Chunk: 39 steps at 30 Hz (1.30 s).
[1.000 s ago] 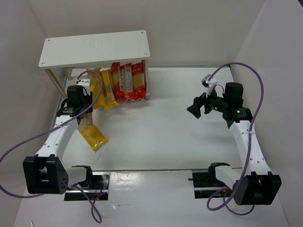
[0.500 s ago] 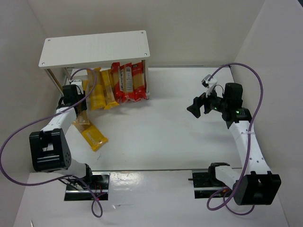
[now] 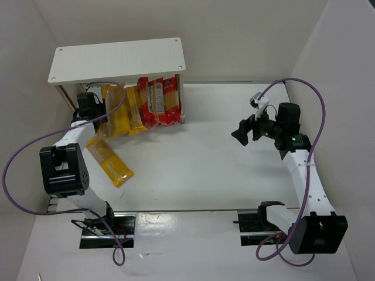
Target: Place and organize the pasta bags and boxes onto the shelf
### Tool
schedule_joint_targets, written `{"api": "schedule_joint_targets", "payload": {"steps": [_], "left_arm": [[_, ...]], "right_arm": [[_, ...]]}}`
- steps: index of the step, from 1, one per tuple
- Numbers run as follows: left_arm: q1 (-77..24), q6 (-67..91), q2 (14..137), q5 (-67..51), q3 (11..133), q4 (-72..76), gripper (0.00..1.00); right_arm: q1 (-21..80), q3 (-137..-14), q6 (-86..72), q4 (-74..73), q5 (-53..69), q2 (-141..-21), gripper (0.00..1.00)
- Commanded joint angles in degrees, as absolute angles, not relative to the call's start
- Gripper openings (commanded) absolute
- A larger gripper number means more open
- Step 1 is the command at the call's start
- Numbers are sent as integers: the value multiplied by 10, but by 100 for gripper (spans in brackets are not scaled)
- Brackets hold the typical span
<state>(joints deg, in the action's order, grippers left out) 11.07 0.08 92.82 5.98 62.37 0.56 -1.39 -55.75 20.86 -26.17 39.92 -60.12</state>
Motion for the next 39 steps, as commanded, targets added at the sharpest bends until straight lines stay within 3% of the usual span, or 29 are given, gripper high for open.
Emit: {"api": "schedule_joint_targets", "payload": {"steps": [1, 31, 34, 38, 39], "left_arm": [[113, 2, 946, 66, 681, 115, 0], [107, 2, 1064, 72, 780, 129, 2], [102, 2, 1064, 67, 780, 117, 10], [97, 2, 1052, 62, 769, 112, 52], [97, 2, 1045, 62, 769, 102, 68]], "right_arm": [[-18, -555, 211, -232, 401, -597, 100], [-23, -555, 216, -232, 401, -613, 100], [-23, -555, 216, -232, 401, -613, 100], [-23, -555, 216, -232, 401, -613, 100], [-23, -555, 216, -232, 401, -613, 100]]}}
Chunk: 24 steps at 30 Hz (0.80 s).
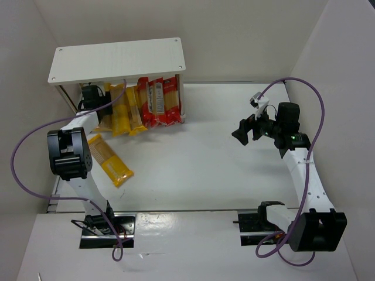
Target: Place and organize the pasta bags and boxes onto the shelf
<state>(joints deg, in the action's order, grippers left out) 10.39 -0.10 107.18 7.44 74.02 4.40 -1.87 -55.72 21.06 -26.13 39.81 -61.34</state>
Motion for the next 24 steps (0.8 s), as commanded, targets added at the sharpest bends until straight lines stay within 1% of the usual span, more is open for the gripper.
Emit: {"api": "schedule_joint_targets", "payload": {"steps": [1, 3, 4, 9, 14, 19, 24], "left_arm": [[97, 9, 1045, 62, 769, 94, 74], [97, 9, 1023, 62, 758, 85, 81], [97, 9, 1016, 67, 758, 85, 86], [97, 9, 964, 78, 732, 67, 100], [97, 9, 905, 72, 709, 21, 100], [97, 14, 841, 35, 671, -32, 100], [91, 14, 755, 8, 634, -127, 100]], "right_arm": [[-23, -555, 216, -232, 401, -613, 100], [-23, -549, 216, -232, 401, -613, 100], [-23, -549, 216, -232, 401, -607, 100], [-23, -549, 216, -232, 401, -597, 100], [-23, -549, 216, -232, 406, -585, 100], [-23, -561, 198, -245, 411, -565, 100], [-23, -566, 178, -274, 391, -529, 100]]}}
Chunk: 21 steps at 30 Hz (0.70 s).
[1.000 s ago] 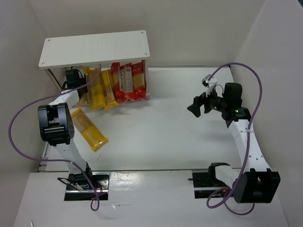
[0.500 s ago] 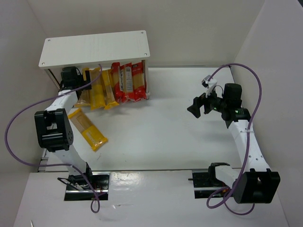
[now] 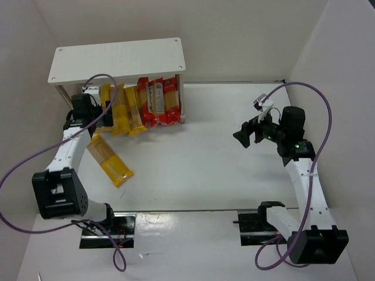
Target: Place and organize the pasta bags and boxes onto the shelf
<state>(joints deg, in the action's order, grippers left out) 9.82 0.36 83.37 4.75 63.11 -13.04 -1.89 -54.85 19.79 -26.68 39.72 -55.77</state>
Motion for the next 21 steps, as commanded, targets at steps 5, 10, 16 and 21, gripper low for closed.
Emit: {"api": "schedule_joint_targets", "payload": {"steps": [5, 10, 16, 21], "left_arm": [[91, -12, 632, -42, 589, -203, 100], [97, -12, 521, -93, 548, -260, 100], [110, -3, 396, -122, 521, -273, 100], [127, -23, 323, -116, 503, -288, 100]], "right_arm": [[-23, -559, 156, -294, 360, -481, 100], [-28, -540, 136, -305, 290, -402, 100], [-65, -501, 91, -289, 170, -362, 100], [-131, -490, 70, -295, 143, -382, 100]]}}
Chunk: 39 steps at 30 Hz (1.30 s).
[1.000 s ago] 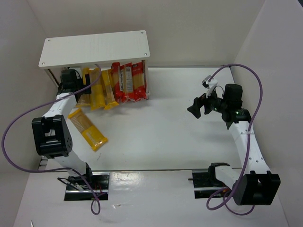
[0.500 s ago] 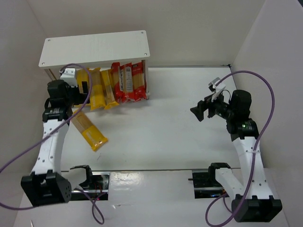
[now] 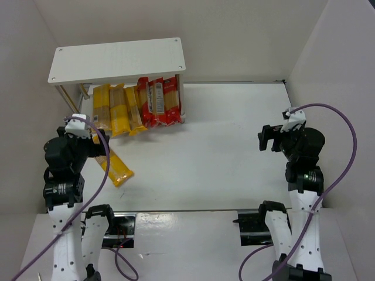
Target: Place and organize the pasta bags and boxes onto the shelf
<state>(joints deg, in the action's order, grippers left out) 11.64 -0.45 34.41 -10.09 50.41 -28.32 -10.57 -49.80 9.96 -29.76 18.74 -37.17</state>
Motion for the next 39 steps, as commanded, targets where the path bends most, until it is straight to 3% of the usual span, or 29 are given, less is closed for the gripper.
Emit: {"api": "schedule_joint_targets", "payload": {"steps": [1, 19, 39], "left_arm": [[127, -23, 316, -116, 503, -288, 100], [265, -51, 265, -192, 497, -312, 100], [265, -51, 250, -198, 492, -312, 100]], "right_arm": [[-138, -490, 65, -295, 137, -389, 100], [-202, -457, 76, -273, 152, -290, 100], [-207, -457, 82, -273, 157, -290, 100]]}}
